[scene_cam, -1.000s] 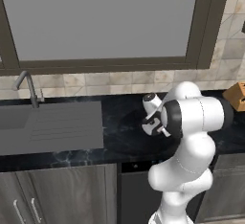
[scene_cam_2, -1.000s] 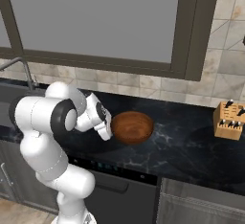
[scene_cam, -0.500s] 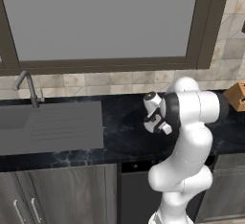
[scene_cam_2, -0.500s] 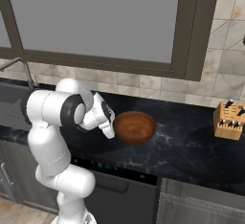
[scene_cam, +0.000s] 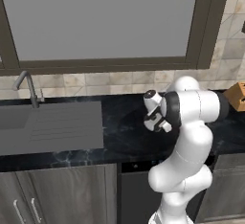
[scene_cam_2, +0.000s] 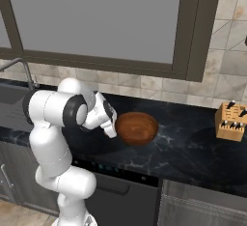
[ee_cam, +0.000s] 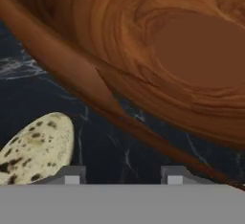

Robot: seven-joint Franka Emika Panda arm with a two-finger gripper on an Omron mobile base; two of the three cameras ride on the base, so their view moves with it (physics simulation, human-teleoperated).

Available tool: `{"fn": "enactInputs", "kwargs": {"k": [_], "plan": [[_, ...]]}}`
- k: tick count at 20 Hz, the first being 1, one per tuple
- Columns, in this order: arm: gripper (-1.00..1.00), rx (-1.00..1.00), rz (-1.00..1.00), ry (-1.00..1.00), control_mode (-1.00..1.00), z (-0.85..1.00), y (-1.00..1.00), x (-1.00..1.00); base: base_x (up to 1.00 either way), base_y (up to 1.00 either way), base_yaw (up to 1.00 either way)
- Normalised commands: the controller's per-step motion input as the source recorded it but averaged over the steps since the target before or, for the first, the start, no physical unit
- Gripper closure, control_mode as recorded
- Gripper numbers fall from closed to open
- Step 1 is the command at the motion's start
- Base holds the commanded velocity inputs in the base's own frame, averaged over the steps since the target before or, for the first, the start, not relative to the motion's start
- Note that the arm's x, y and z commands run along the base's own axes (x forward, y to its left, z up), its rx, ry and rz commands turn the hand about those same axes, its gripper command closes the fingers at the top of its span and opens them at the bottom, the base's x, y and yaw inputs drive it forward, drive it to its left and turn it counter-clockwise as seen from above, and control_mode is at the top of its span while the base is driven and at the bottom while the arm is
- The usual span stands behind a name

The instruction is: Gather the eggs and milk located in the vicinity of the sink area and place them right next to the bowl.

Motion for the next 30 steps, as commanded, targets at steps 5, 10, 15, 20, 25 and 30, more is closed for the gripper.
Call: {"fn": "enactInputs", "kwargs": {"k": [5, 10, 15, 20, 25, 30], "plan": [[-1.00, 0.00, 0.00, -0.07, -1.00, 0.06, 0.00, -0.20, 0.00, 0.00, 0.00], [-1.00, 0.00, 0.00, -0.03, -1.00, 0.42, 0.10, -0.07, 0.00, 0.00, 0.00], [-1.00, 0.00, 0.00, -0.01, -1.00, 0.69, 0.13, -0.08, 0.00, 0.00, 0.00], [-1.00, -0.01, 0.00, 0.00, -1.00, 0.63, 0.22, -0.20, 0.00, 0.00, 0.00], [-1.00, 0.00, 0.00, 0.00, -1.00, 0.44, 0.38, -0.42, 0.00, 0.00, 0.00], [-1.00, -0.01, 0.00, -0.01, -1.00, 0.49, 0.49, -0.43, 0.00, 0.00, 0.00]]}}
